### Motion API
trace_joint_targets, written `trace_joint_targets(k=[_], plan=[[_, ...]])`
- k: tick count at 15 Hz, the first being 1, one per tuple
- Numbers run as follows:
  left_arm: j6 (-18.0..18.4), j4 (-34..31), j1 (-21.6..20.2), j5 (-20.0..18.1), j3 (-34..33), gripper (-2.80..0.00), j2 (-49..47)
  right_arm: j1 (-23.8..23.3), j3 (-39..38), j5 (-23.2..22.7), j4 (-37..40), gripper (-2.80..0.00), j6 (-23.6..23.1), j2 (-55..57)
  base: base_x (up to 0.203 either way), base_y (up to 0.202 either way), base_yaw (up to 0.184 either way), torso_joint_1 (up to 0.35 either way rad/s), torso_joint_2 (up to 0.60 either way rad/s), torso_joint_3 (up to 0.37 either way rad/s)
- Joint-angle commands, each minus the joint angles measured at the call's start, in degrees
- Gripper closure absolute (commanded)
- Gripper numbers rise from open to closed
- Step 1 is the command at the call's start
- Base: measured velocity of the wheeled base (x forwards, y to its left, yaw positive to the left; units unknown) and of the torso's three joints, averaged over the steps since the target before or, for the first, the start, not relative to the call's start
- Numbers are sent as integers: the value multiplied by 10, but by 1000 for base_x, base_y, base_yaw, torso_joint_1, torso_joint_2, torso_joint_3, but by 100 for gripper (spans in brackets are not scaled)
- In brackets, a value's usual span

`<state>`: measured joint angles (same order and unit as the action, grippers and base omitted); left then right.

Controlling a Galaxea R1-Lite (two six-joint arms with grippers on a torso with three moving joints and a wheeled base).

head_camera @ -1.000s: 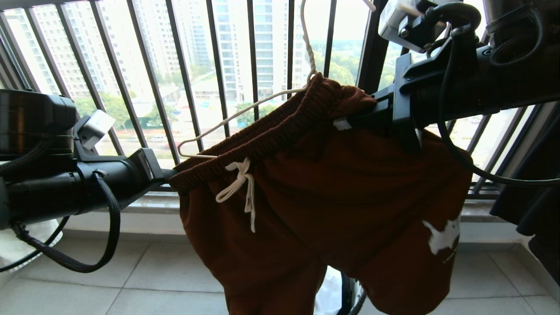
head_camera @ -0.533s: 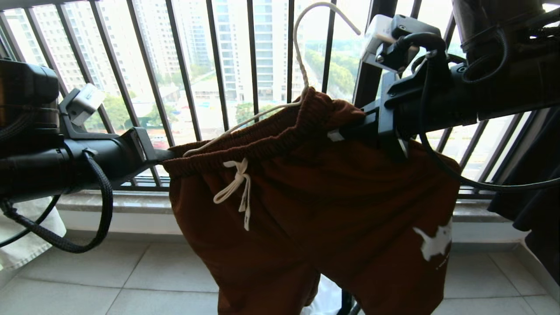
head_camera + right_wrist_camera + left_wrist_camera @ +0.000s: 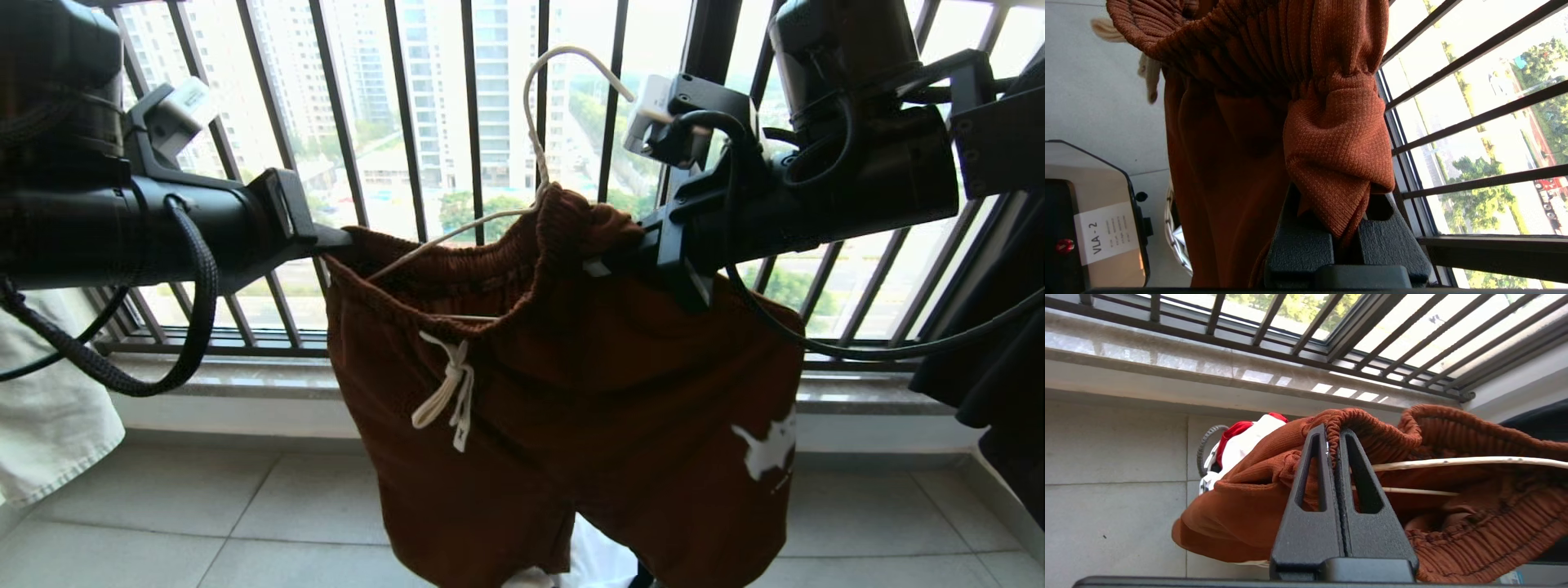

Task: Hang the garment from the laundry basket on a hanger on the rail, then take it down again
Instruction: Hang the clothes on the clothes rack

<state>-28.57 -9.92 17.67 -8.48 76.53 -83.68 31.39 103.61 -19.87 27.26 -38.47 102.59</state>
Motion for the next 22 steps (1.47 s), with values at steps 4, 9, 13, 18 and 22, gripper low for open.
trace_joint_targets(k=[4,9,13,18,22], plan=[[16,-104,54,3,138,0,-54,1,1,-3,-13,0,12,11,0,0,0,0,0,0],[16,-160,88,20,241,0,-78,1,1,-12,-35,0,52,13,0,0,0,0,0,0],[15,-184,90,25,301,0,-88,1,1,-20,-80,0,101,26,0,0,0,0,0,0],[16,-203,94,26,349,0,-97,0,5,-20,-146,0,155,48,0,0,0,0,0,0],[18,-155,111,38,350,0,-111,1,7,-27,-166,0,193,47,0,0,0,0,0,0]])
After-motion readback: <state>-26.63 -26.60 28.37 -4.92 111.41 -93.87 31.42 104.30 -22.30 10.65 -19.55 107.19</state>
